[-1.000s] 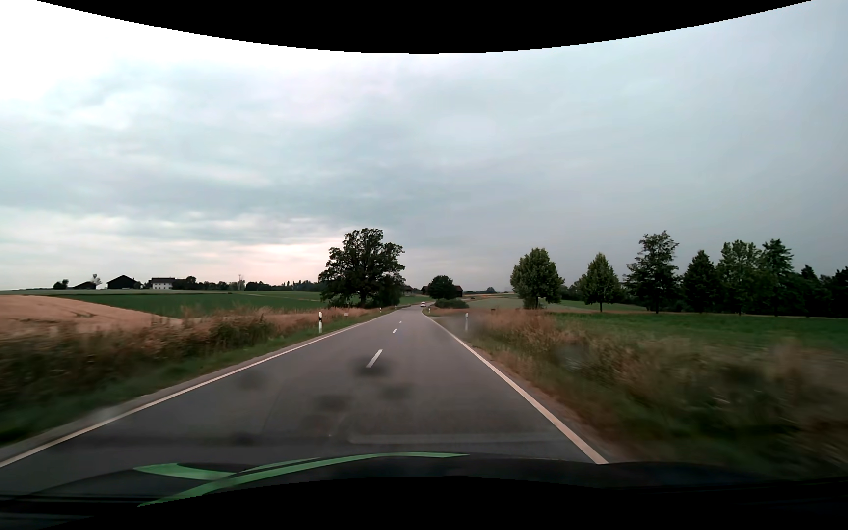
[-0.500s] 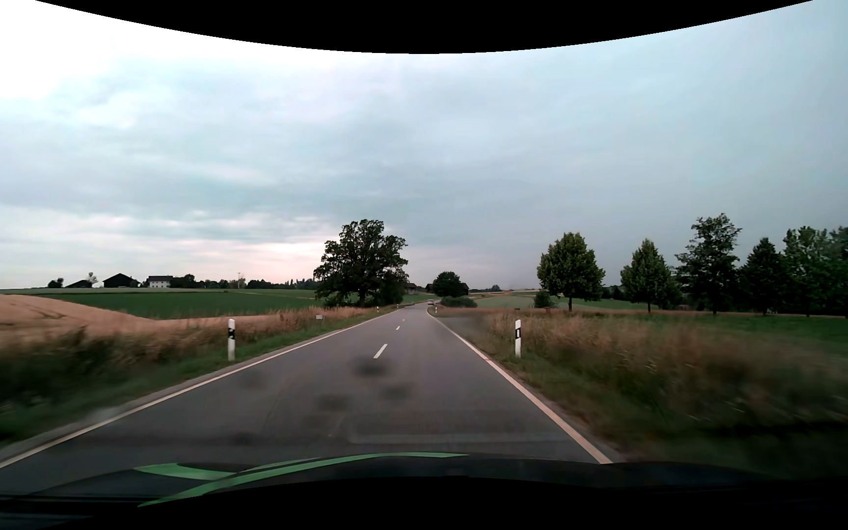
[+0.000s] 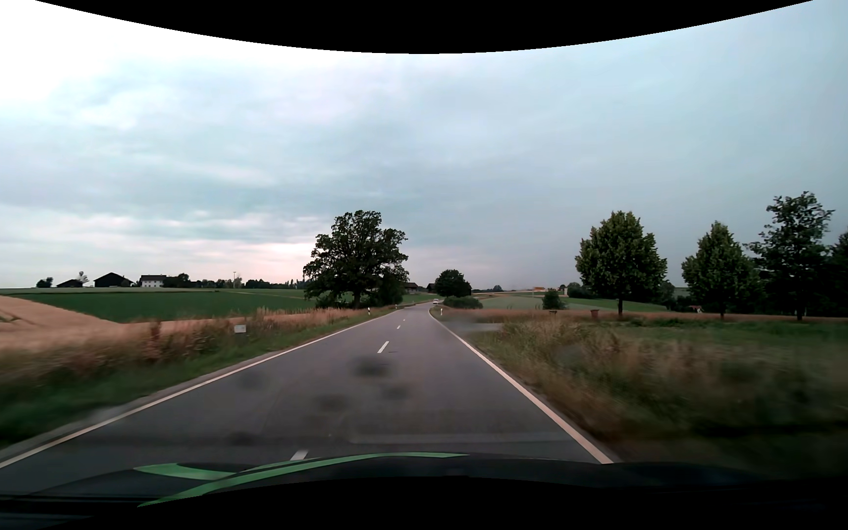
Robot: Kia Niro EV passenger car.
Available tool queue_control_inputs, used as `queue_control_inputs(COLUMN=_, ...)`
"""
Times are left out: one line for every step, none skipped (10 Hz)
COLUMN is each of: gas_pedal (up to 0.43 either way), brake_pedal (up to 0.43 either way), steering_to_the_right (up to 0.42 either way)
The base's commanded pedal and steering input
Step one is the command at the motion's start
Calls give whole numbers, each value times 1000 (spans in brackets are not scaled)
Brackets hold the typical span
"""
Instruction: Follow the waypoints while adhering to traffic rules and regulations
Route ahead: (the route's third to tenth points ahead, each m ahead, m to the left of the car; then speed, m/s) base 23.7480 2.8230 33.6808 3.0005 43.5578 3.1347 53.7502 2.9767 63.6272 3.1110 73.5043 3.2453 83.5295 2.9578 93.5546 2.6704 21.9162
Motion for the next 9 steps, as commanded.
queue_control_inputs(gas_pedal=169, brake_pedal=0, steering_to_the_right=-1)
queue_control_inputs(gas_pedal=169, brake_pedal=0, steering_to_the_right=-1)
queue_control_inputs(gas_pedal=169, brake_pedal=0, steering_to_the_right=-1)
queue_control_inputs(gas_pedal=169, brake_pedal=0, steering_to_the_right=-1)
queue_control_inputs(gas_pedal=169, brake_pedal=0, steering_to_the_right=0)
queue_control_inputs(gas_pedal=169, brake_pedal=0, steering_to_the_right=-1)
queue_control_inputs(gas_pedal=169, brake_pedal=0, steering_to_the_right=-1)
queue_control_inputs(gas_pedal=169, brake_pedal=0, steering_to_the_right=-1)
queue_control_inputs(gas_pedal=169, brake_pedal=0, steering_to_the_right=0)
